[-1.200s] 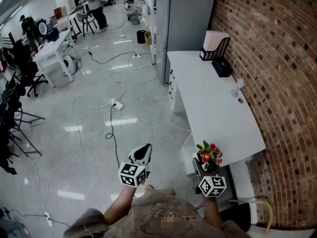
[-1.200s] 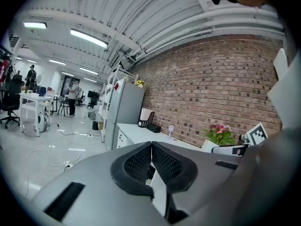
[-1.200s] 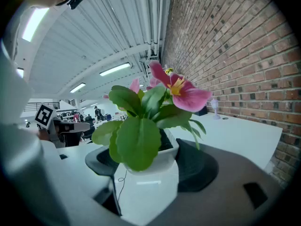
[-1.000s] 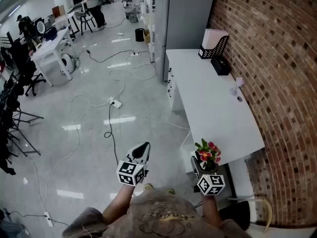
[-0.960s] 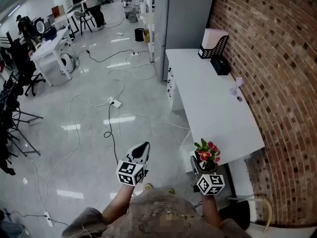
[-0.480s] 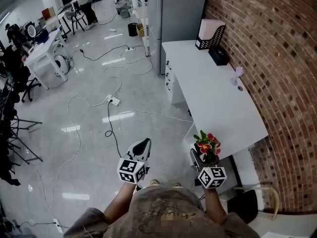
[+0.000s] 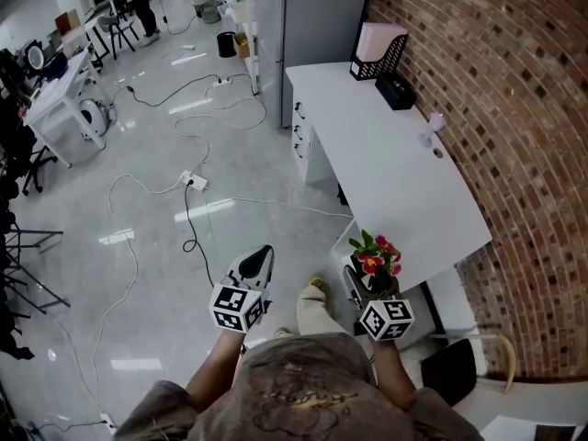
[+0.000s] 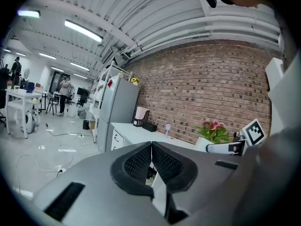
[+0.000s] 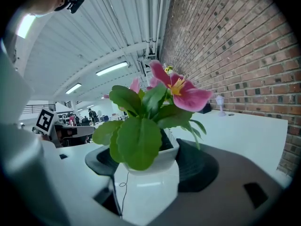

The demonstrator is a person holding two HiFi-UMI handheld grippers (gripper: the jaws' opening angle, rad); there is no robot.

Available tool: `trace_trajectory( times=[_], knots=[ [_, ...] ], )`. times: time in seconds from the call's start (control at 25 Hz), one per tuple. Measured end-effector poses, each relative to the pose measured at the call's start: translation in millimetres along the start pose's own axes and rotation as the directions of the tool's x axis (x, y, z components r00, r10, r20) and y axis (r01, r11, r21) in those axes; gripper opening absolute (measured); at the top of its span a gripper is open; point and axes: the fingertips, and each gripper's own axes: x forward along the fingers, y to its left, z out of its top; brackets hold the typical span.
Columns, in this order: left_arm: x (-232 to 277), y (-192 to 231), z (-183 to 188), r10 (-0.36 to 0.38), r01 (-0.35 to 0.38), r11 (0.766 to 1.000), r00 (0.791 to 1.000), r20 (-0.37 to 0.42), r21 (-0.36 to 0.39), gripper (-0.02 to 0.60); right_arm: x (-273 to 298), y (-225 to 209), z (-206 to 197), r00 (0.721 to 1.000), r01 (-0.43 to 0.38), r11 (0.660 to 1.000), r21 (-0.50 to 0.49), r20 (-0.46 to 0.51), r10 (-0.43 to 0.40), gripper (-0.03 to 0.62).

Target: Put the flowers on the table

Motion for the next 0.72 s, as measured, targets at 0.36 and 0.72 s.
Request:
trace_trajectory(
  times=[0.36,0.72],
  knots=[
    [44,40,6,0.020,-0.020,1.000,1.000,-0.006,-0.011,0.023,66,-10,8,1.000,-0.020,1.000,0.000,-0.003,0.020,0.353],
    [113,86,32,0.049,-0.049,0.999,0.999,-0.014,-0.009,0.023,154,-34,34,0.998,-0.062,0.998,-0.006,-0.024,0.061,0.353]
  ],
)
